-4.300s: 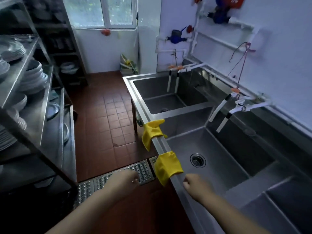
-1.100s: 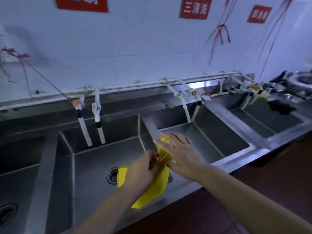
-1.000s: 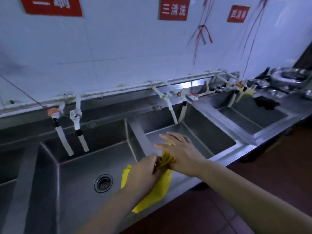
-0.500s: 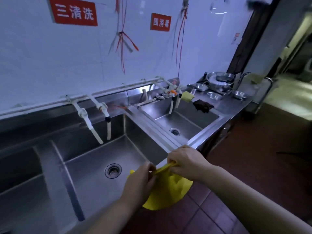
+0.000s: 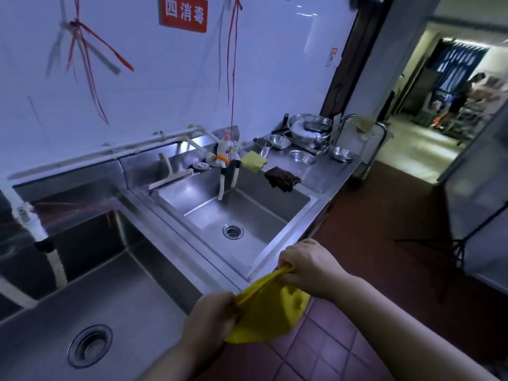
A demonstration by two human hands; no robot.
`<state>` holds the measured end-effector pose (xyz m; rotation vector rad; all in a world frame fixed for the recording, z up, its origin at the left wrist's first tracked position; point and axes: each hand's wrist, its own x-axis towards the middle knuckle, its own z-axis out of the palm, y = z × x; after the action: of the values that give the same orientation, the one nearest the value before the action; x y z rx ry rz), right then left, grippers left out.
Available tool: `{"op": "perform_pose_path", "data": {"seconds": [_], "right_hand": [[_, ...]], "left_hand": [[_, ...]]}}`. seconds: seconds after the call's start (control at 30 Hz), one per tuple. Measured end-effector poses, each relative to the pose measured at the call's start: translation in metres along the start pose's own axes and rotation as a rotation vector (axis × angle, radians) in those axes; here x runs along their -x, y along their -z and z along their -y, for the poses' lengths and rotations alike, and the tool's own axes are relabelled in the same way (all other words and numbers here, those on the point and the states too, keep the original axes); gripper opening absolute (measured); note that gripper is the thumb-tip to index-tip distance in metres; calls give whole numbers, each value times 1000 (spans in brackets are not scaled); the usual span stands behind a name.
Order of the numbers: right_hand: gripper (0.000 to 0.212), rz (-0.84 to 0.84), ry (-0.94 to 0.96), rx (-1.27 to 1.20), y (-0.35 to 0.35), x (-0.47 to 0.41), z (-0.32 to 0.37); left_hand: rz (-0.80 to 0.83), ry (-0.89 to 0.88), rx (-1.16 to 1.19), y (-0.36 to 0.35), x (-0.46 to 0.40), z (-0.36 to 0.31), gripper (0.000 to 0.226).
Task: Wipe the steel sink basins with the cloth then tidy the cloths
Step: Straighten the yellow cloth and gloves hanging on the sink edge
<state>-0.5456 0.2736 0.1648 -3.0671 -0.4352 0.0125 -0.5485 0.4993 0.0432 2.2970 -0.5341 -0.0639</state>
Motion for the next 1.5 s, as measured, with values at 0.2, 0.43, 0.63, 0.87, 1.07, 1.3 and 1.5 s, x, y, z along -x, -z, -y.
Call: {"op": "perform_pose_path", "data": {"seconds": [0.2,0.43,0.63,0.87,1.07,1.3,1.5], "right_hand": [[12,-70,-100,-16,6,-54,-84],[9,-252,-116,-66,2,-103,-163],[13,-234,-35,-85,-14,-163,-244],[17,-291,144,-105,-12,-239,-355],[18,-294,269,-120,-5,-310,-421],[19,-350,296,-304,21,-399,-408],[14,-311,228,-437,45,-489,-367]], "left_hand": [[-53,-117,-29,-13,-114,10,12],[-49,49,55,-14,-211,-18,20],[-111,119,-34,-33,-295,-30,13],[-132,246,-91,-61,-397,-55,20],[-190,296,-249,-59,-460,-81,16],[-362,337,-523,17,-517,-81,13],[-446,341,-691,108,-581,-57,23]]}}
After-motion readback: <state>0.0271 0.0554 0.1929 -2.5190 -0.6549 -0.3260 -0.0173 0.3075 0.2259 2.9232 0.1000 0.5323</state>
